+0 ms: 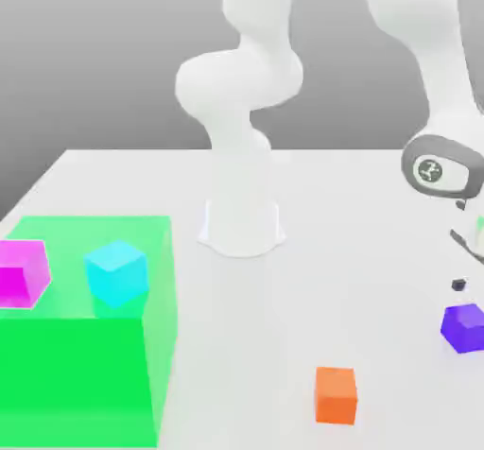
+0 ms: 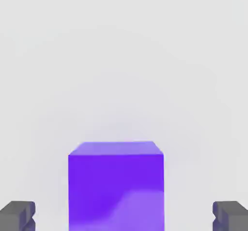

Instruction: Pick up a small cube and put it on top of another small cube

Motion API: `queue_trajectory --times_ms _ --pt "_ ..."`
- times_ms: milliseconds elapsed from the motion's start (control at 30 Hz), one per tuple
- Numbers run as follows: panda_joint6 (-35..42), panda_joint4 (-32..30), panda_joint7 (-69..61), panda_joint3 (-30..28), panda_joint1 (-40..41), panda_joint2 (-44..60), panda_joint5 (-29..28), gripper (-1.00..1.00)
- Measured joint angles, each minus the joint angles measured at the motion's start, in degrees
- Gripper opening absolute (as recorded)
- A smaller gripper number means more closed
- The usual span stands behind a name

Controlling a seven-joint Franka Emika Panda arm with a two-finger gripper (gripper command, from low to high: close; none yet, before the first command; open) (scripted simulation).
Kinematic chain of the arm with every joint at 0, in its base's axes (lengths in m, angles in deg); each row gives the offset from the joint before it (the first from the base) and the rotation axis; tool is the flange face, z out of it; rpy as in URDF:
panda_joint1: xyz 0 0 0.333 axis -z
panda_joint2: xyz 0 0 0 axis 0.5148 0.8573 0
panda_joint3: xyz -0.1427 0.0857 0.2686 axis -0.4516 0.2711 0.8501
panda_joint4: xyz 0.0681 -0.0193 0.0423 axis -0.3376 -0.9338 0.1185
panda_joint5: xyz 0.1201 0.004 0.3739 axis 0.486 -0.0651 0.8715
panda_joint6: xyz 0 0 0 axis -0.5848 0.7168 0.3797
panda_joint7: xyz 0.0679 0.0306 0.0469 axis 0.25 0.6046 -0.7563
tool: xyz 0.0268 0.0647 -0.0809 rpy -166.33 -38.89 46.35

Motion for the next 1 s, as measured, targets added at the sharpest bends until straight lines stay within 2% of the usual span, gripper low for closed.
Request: queue_trajectory --times_ms 33,267,433,733,800,900,933,1000 --pt "-0.87 0.21 0.28 -0.5 -0.42 1.08 -0.39 -1.0" --pt "-0.6 0.16 0.3 -0.39 -0.34 0.85 -0.43 -1.0" --pt "6.53 -1.73 -2.96 2.69 1.92 -8.24 3.98 -1.0" --pt "13.04 -4.48 10.08 -9.63 15.84 -17.88 10.24 -1.0" --pt "12.14 -4.53 12.95 -11.47 18.9 -17.04 11.44 -1.0" --pt "7.29 -4.31 13.25 -11.45 19.4 -11.96 12.74 -1.0" --pt "5.55 -4.24 13.23 -11.18 19.69 -10.12 12.92 1.0" --pt "5.55 -4.24 13.23 -11.18 19.69 -10.12 12.92 1.0"
